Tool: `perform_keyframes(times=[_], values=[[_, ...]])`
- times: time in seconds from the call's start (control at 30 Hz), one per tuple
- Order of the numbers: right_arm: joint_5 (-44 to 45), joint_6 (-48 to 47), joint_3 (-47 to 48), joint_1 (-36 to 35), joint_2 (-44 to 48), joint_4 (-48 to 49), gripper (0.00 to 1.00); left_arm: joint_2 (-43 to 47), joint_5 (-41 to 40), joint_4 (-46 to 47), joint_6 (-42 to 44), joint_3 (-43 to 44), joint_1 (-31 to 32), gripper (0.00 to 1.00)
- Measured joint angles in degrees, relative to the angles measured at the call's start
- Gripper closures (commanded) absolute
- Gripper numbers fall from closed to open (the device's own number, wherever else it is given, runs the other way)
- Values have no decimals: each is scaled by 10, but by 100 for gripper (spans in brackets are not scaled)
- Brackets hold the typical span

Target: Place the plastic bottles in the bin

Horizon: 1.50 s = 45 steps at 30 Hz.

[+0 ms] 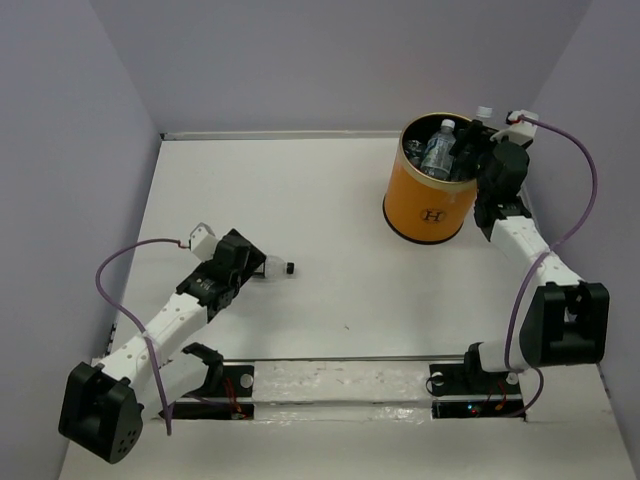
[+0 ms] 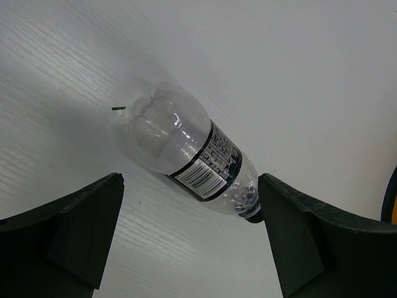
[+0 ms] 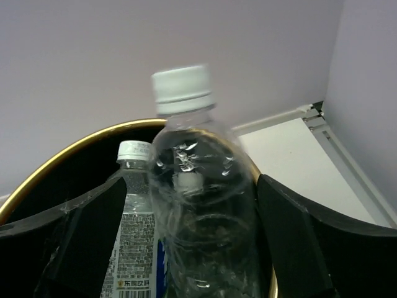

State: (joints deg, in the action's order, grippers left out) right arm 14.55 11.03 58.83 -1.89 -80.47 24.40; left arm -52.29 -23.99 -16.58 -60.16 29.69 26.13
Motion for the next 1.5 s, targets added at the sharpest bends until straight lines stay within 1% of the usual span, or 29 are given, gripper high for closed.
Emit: perform_keyframes(times=[0.1,0.37,0.5,0.6,0.67,0.7,0.8,0.83,0.9,1.03,1.07,1.2,1.33,1.4,1.5], values=[[-11,10,-2,0,15,-9,1,-22,-2,18,-2,0,0,1],[-77,41,-2,0,107,-59,0,-78,-4,66,-4,0,-3,1],[-132,71,-28,-2,162,-78,0,-116,-3,96,-5,-1,-4,1],[-167,97,-56,-10,199,-90,0,-154,-3,120,-3,-1,-4,3],[-186,111,-77,-20,221,-94,1,-186,-3,136,-2,-1,-4,8],[-196,120,-96,-28,238,-97,1,-199,-3,141,-2,-1,-4,14],[-218,136,-131,-37,273,-104,2,-225,-9,168,4,3,-4,26],[-226,144,-149,-39,290,-107,2,-231,-9,178,6,4,-4,34],[-238,154,-178,-42,319,-112,3,-245,-10,191,14,5,-4,39],[-265,169,-223,-47,369,-134,7,-256,3,193,44,36,-4,43],[-273,173,-235,-49,381,-138,9,-255,5,193,51,44,-4,44],[-307,181,-291,-77,438,-173,16,-233,16,173,88,100,1,44],[-328,202,-373,-104,494,-195,18,-195,17,172,132,208,19,46],[-339,226,-416,-113,498,-195,18,-192,8,181,159,286,37,46],[-346,250,-460,-129,484,-195,18,-223,-15,207,207,405,88,47]])
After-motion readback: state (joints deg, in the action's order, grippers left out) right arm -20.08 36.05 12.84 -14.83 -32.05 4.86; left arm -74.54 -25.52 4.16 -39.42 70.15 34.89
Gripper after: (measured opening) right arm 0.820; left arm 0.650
